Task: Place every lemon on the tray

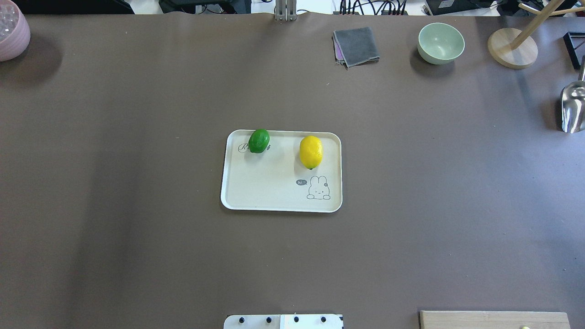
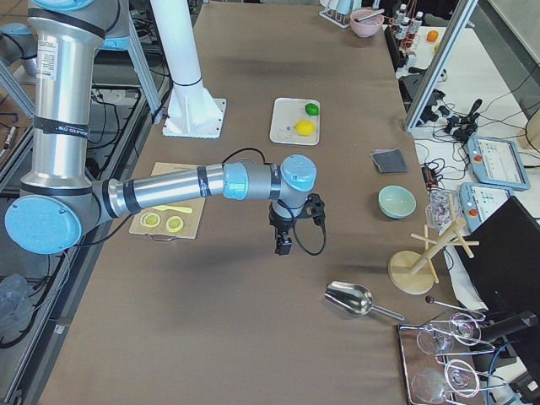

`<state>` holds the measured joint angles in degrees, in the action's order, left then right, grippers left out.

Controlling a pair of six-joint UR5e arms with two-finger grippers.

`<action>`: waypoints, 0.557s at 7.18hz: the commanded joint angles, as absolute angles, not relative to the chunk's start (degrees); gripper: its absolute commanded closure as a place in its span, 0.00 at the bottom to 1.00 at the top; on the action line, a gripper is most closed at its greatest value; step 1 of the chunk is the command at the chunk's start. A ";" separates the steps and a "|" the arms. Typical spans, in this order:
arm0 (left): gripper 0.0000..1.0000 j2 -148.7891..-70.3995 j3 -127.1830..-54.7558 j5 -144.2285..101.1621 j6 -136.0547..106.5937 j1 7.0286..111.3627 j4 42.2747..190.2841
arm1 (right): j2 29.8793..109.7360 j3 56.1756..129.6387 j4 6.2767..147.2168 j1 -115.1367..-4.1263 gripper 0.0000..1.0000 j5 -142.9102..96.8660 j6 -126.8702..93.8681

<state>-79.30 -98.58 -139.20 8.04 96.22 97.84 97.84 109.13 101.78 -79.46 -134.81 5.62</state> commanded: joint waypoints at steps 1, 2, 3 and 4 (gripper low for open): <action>0.02 -77.78 -98.88 -139.13 7.12 95.19 98.63 | 98.17 109.85 101.69 -85.39 0.00 -136.13 6.06; 0.02 -78.22 -99.05 -139.04 7.12 94.92 96.26 | 98.17 109.86 101.69 -90.48 0.00 -137.45 6.41; 0.02 -78.48 -98.97 -138.96 7.21 94.92 96.15 | 98.61 109.34 101.78 -95.05 0.00 -136.59 6.50; 0.02 -77.96 -98.96 -138.96 7.21 95.01 96.33 | 100.35 107.68 101.43 -96.58 0.00 -135.02 7.03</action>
<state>-78.20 -98.96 -139.00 7.19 95.01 96.55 98.83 109.13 101.68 -93.04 -136.34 6.53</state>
